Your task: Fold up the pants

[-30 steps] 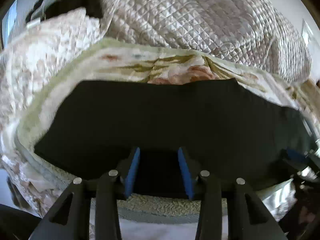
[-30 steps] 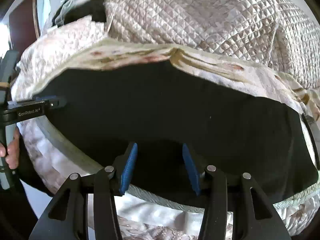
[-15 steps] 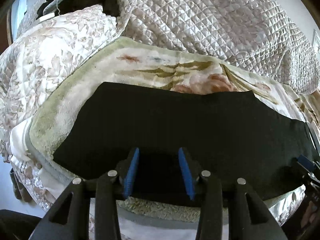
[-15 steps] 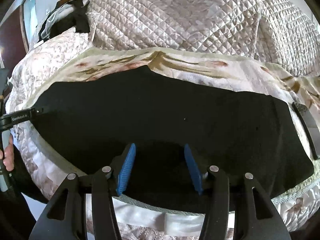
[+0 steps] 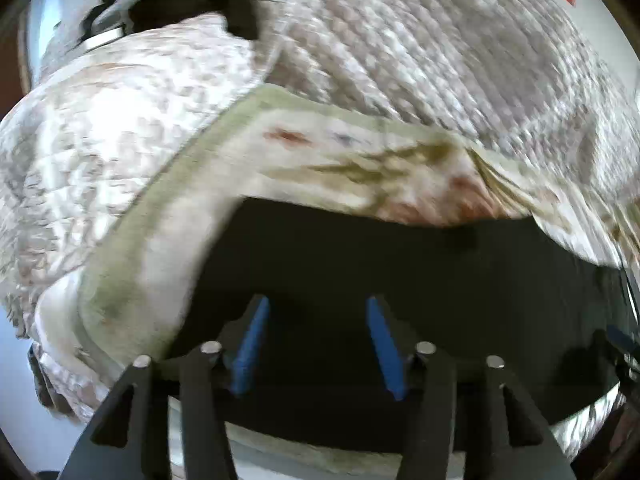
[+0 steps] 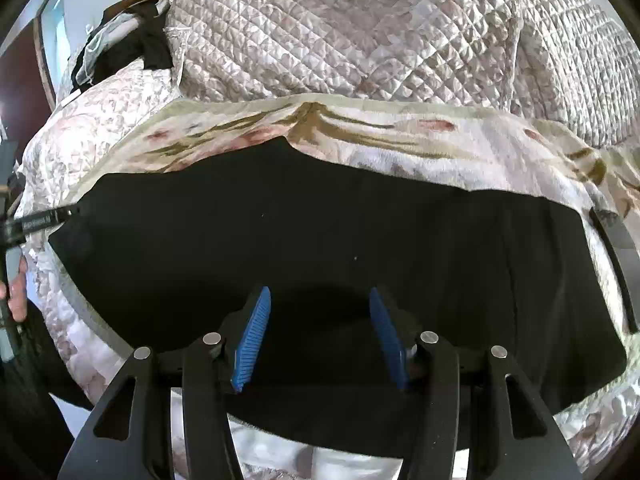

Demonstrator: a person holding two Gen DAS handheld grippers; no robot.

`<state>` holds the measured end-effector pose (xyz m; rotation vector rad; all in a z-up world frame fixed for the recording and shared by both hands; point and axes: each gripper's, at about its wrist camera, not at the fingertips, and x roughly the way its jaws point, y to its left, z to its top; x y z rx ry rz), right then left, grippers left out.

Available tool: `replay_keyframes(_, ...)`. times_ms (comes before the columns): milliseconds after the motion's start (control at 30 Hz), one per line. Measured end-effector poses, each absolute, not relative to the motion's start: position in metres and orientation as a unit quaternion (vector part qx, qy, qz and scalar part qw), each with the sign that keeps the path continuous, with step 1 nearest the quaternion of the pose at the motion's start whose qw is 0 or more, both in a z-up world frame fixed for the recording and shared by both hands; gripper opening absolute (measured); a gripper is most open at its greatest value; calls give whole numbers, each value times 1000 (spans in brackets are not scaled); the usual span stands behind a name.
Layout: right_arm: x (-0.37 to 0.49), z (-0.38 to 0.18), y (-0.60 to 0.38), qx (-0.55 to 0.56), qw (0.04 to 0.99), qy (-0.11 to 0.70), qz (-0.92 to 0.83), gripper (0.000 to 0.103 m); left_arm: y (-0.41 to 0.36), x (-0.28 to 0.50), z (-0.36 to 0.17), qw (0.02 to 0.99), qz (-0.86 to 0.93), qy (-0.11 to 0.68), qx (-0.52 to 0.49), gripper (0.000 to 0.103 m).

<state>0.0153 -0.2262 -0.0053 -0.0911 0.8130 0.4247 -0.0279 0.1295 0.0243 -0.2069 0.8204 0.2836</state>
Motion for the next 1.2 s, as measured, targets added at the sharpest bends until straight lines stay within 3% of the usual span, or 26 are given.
replay_keyframes(300,19,-8,-222,-44,891,396,216,53,184,-30,7,880,207,405,-139,67)
replay_keyframes(533,21,-12,-221,-40,891,393,222,53,173,-23,-4,883,195,409,-118,73)
replay_keyframes(633,20,-13,-220,-33,892,391,224,55,164,-20,-3,889,180,408,-103,61)
replay_keyframes(800,19,-13,-221,-22,893,388,227,55,153,-15,0,898,140,406,-95,14)
replay_keyframes(833,18,-13,-222,-19,893,388,228,55,153,-14,0,899,130,406,-104,10)
replay_keyframes(1200,17,-6,-241,30,897,380,225,55,116,-11,41,897,5,376,-231,9)
